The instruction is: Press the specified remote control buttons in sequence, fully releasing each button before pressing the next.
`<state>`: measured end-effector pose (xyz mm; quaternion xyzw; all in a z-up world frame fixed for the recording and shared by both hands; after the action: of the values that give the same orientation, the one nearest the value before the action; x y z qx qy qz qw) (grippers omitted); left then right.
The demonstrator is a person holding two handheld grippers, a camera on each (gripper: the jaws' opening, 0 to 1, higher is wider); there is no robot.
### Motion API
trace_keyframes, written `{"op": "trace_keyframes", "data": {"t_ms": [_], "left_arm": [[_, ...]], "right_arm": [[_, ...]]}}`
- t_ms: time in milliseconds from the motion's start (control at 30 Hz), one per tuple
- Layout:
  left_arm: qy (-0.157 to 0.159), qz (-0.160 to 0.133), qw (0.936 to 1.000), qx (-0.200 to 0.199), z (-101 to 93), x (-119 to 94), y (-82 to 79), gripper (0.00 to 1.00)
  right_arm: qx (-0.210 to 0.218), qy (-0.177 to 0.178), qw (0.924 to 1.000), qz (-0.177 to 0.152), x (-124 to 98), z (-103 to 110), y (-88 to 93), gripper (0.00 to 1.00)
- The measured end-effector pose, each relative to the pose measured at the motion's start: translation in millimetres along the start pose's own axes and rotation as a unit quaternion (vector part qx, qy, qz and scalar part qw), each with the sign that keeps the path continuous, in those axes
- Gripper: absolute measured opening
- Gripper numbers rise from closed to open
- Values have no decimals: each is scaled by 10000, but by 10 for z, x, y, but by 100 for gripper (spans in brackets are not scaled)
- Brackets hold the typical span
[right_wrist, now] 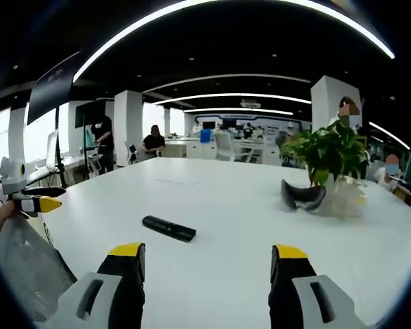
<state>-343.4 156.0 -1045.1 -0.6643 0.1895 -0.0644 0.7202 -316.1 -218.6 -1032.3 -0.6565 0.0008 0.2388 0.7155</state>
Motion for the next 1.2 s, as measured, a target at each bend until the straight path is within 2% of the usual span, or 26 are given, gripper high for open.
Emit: {"op": "trace_keyframes", "data": {"t_ms": [500,700,767,867,1000,1200], "left_arm": [[7,71,10000,-7,6,-3,12,78],[-2,76,10000,-4,9,-6,17,78],[6,83,10000,20,10,-6,19,77],[80,79,9998,145,-1,-14,17,71],[76,-18,9999,103,-4,-24,0,71],[97,223,9995,192,-14,-11,39,72]], "right_arm": [[3,-26,10000,16,2,8,7,74],[-225,-129,9997,51,5,78,6,75],[-207,-150,9997,42,2,76,4,74],[-66,-291,9995,-50,-14,80,-10,73],[-72,-368,9993,-52,-19,93,-9,72],[7,-530,9986,64,12,100,8,71]]}}
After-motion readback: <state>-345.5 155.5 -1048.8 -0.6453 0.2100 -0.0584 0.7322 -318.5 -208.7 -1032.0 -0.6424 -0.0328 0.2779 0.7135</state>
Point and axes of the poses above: the point that each gripper's makers call its tool centre point, and the gripper's own axes: x roughly forward along the fingers, z roughly to its left, y roughly out of its underside, the point moved 9 cm from there along -x, roughly backward along the fingers, and after that the axes turned 9 degrees about x, right-handed, at the moved point
